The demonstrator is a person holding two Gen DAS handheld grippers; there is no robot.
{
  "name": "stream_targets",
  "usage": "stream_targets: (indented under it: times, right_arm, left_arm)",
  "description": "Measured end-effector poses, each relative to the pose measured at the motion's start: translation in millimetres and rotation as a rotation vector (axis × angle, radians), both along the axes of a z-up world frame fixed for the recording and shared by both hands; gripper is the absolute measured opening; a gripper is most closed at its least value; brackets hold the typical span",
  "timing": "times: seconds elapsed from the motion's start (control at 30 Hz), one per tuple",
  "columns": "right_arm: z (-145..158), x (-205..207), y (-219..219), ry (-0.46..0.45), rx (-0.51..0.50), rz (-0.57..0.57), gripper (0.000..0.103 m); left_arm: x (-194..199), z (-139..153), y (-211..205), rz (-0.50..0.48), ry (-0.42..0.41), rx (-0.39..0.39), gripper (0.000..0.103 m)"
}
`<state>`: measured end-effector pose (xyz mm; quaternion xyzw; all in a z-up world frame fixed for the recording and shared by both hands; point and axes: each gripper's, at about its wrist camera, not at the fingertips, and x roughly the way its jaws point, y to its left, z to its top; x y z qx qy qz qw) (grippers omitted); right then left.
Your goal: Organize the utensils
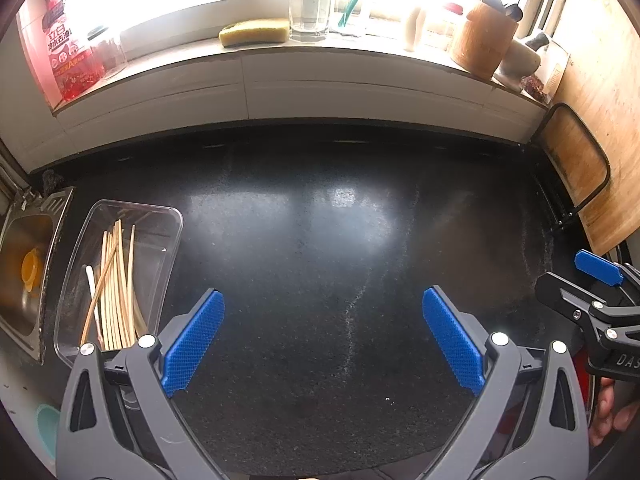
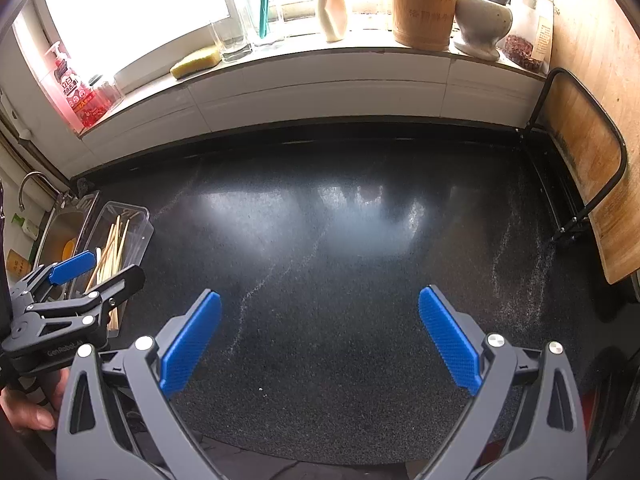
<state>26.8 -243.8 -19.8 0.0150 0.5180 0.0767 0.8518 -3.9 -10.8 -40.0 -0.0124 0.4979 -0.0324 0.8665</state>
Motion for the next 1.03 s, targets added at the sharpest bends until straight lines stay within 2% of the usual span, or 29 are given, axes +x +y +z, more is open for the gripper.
stream_targets:
  times: [0.3, 0.53, 0.63, 0.9, 1.03]
  right_arm:
    - [-2.1, 2.5, -1.4, 0.006, -0.009, -0.001, 0.096]
    - [-4.5, 2.9, -3.8, 0.013, -0.015, -0.006, 0.096]
    - [-4.2, 2.8, -4.7, 0.010, -0.012, -0.006, 0.096]
    - [-3.4, 4.0, -8.4, 0.009, -0.010, -0.011, 0.096]
    - [-4.0, 4.6, -8.9, 0.010, -0.007, -0.011, 0.096]
  left_arm:
    - [1.1, -1.1, -2.8, -0.003, 0.000, 0.000, 0.097]
    - [0.5, -2.8, 3.0, 0.000, -0.004, -0.089, 0.097]
    - [-0.1, -1.4, 0.3, -0.003, -0.016, -0.083, 0.097]
    - [2.1, -3.5, -9.2, -0.006, -0.005, 0.026, 0.097]
    - [2.4, -4.4, -8.7, -0.009, -0.001, 0.027, 0.097]
